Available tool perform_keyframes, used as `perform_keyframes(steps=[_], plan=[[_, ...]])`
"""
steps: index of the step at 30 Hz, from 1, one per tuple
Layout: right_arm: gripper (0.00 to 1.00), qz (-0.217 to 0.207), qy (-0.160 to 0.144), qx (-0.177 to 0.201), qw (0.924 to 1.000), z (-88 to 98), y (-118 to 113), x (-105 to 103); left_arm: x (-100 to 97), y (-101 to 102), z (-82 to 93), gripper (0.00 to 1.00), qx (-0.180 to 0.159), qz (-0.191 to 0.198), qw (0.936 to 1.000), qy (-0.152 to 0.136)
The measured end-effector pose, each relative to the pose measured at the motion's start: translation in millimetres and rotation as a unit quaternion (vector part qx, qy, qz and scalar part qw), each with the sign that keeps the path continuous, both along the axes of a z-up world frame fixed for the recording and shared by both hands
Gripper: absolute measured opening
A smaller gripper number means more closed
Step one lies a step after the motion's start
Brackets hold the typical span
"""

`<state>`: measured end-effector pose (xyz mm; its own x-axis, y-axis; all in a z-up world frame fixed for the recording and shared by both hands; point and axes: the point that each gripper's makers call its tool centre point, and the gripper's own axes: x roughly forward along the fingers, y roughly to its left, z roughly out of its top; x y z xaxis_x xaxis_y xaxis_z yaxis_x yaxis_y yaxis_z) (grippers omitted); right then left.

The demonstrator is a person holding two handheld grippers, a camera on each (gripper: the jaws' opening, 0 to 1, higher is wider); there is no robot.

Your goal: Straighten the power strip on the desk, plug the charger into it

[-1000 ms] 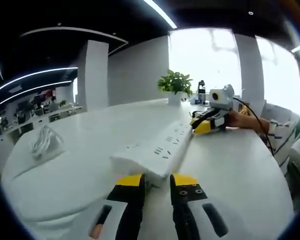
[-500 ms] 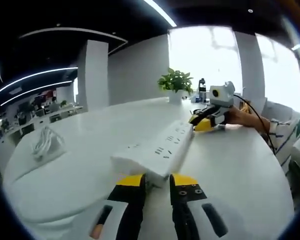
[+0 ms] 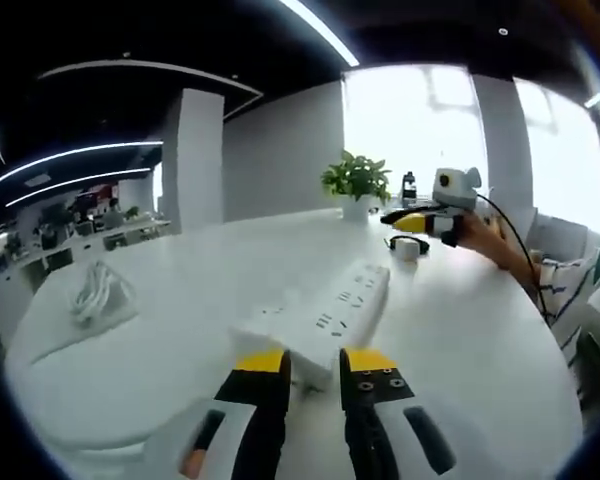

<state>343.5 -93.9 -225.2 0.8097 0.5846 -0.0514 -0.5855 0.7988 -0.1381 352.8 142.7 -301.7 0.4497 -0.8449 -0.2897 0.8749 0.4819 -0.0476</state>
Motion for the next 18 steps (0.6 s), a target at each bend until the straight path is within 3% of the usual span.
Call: perform_keyframes(steps=[6,12,18], plan=[[0.18,-0.04,-0.02,0.01,0.9989,19.1,-32.5,4.8,1.1,2.5,9.9,0.19,-0.015,0.005,0.9998,-0.01],[0.18,-0.086,-0.013,0.042,0.9953,24.7,-73.2,7.3,3.6,3.9,13.7,0.19,-0.023,0.008,0.9996,-0.01],[0.19,-0.149,-0.011,0.005,0.9887,17.6,-120.9,1.6,3.4,3.0,16.6,0.19,-0.027,0.006,0.9995,-0.013]])
